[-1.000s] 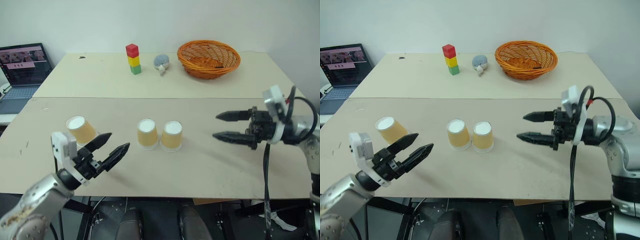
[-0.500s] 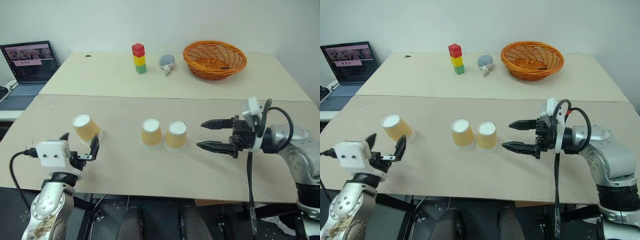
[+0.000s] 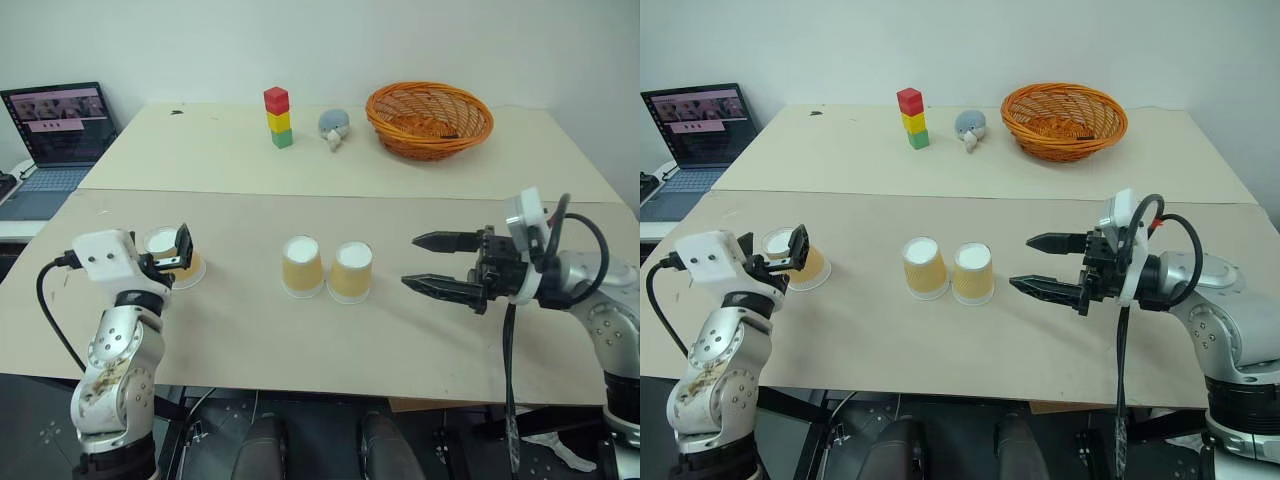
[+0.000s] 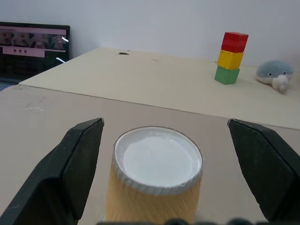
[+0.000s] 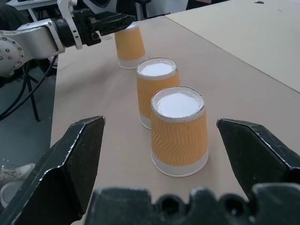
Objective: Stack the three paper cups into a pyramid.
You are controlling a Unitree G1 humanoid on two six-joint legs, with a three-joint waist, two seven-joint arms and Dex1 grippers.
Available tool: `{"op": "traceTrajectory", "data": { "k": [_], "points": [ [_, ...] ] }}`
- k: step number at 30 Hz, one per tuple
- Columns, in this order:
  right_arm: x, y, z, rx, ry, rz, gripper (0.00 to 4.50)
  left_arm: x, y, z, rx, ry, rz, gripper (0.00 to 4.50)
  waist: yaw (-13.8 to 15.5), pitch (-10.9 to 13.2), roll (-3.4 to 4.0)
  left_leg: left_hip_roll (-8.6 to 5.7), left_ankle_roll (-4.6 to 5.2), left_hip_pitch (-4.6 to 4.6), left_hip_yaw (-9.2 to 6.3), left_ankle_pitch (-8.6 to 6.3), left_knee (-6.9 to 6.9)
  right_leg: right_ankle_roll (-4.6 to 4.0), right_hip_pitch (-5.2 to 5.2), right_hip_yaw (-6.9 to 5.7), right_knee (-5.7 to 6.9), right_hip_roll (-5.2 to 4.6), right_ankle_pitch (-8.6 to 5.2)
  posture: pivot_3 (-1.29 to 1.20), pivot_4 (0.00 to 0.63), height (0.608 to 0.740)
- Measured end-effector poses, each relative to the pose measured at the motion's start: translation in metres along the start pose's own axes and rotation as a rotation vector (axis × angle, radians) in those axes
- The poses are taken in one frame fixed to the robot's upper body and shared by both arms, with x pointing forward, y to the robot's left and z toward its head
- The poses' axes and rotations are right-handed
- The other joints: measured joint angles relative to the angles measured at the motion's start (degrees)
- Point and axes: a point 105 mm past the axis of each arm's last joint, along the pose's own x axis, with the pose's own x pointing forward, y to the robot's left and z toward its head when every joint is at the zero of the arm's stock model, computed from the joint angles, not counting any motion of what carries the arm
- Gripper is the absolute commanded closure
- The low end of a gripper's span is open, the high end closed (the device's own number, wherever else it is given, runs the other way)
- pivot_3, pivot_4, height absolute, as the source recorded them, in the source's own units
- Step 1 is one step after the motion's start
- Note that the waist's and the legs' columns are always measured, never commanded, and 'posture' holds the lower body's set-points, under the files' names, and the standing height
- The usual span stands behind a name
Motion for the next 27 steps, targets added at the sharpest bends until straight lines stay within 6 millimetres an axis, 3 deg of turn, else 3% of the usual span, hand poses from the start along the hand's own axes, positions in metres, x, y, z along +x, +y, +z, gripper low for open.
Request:
{"op": "traceTrajectory", "data": {
  "k": [12, 18, 22, 24, 27],
  "points": [
    [-0.003, -0.001, 0.001, 0.01, -0.007, -0.02, 0.02, 0.008, 0.004, -0.016, -0.05, 0.045, 0.07, 0.0, 0.13, 0.0, -0.01, -0.01, -0.01, -0.01, -0.02, 0.01, 0.01, 0.0, 0.0, 0.0, 0.02, -0.01, 0.0, 0.0, 0.15, 0.638],
    [-0.008, -0.002, 0.001, 0.01, 0.005, -0.034, 0.02, 0.011, -0.006, -0.024, -0.059, 0.071, 0.039, 0.0, 0.2, 0.0, -0.02, -0.03, -0.02, -0.02, -0.02, 0.01, 0.01, 0.0, 0.01, 0.0, 0.02, -0.03, 0.0, 0.0, 0.15, 0.638],
    [-0.01, -0.004, 0.002, 0.005, 0.003, -0.045, 0.0, 0.016, -0.016, -0.025, -0.055, 0.072, 0.0, 1.6, 0.19, 0.0, -0.02, -0.03, -0.02, -0.02, -0.02, 0.01, 0.01, 0.0, 0.01, 0.0, 0.01, -0.02, 0.0, 0.0, 0.15, 0.638],
    [-0.01, -0.004, 0.003, 0.003, 0.005, -0.048, 0.0, 0.017, -0.018, -0.025, -0.048, 0.071, -0.004, 2.02, 0.19, 0.0, -0.02, -0.03, -0.02, -0.02, -0.02, 0.01, 0.01, 0.0, 0.01, 0.0, 0.02, -0.02, 0.0, 0.0, 0.15, 0.638],
    [-0.011, -0.004, 0.002, 0.002, 0.009, -0.054, 0.0, 0.017, -0.019, -0.025, -0.038, 0.071, -0.001, 2.02, 0.17, 0.0, -0.02, -0.02, -0.02, -0.01, -0.03, 0.01, 0.01, 0.0, 0.01, 0.0, 0.03, -0.01, 0.0, 0.0, 0.15, 0.638]
  ]
}}
